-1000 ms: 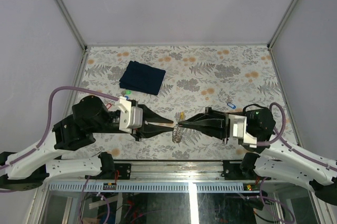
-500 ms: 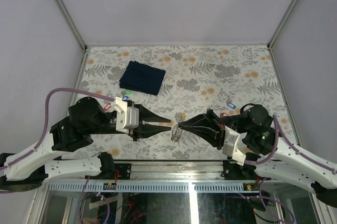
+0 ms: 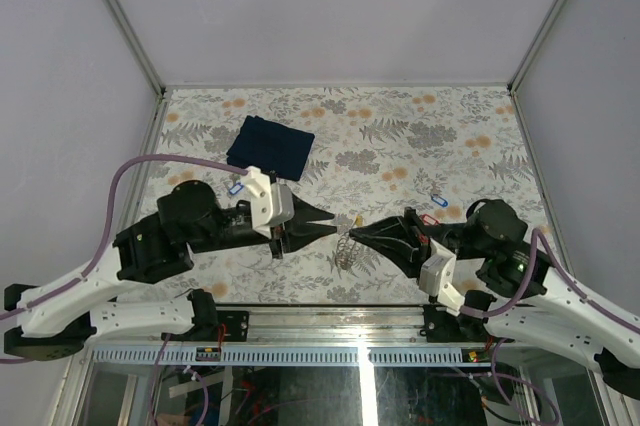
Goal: Put the keys on the keyring
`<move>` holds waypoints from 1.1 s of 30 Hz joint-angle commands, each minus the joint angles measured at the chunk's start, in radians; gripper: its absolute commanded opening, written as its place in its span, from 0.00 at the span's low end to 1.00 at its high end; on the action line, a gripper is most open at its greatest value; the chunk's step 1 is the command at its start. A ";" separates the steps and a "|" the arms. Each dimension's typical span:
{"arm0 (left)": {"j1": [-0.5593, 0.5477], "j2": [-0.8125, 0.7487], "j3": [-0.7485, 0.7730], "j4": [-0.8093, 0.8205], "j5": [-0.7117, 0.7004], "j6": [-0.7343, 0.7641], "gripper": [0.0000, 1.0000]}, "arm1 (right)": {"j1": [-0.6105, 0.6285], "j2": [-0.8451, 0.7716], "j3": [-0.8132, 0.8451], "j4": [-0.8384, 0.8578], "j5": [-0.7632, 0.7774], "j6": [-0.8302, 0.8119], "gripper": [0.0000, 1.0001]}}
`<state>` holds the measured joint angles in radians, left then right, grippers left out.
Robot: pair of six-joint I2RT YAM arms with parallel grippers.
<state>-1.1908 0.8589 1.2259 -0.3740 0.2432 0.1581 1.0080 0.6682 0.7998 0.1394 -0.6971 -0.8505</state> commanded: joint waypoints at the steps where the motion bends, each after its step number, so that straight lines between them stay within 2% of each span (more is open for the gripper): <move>1: 0.009 0.021 -0.030 0.075 -0.170 -0.080 0.24 | 0.005 -0.075 0.059 -0.144 0.151 0.111 0.00; 4: 0.059 0.051 -0.047 0.083 -0.205 -0.119 0.24 | 0.004 -0.110 0.084 -0.232 0.256 0.234 0.00; 10: 0.275 0.146 -0.105 0.155 -0.044 -0.271 0.24 | 0.004 -0.120 0.202 -0.472 0.405 0.409 0.00; 13: 0.331 0.224 -0.132 0.213 -0.016 -0.325 0.24 | 0.004 -0.143 0.229 -0.536 0.433 0.449 0.00; 17: 0.347 0.355 -0.143 0.311 0.003 -0.371 0.24 | 0.004 -0.166 0.272 -0.602 0.477 0.515 0.00; 22: 0.348 0.567 -0.077 0.353 0.013 -0.437 0.26 | 0.005 -0.174 0.336 -0.679 0.562 0.591 0.00; 28: 0.335 0.876 0.103 0.329 0.060 -0.519 0.27 | 0.004 -0.165 0.395 -0.730 0.686 0.680 0.00; 33: 0.282 1.105 0.253 0.320 -0.018 -0.591 0.30 | 0.004 -0.162 0.414 -0.717 0.806 0.762 0.01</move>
<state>-0.8639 1.8523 1.3758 -0.0986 0.2687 -0.3527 1.0080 0.5026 1.1698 -0.6090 -0.0319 -0.1860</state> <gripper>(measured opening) 0.288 0.011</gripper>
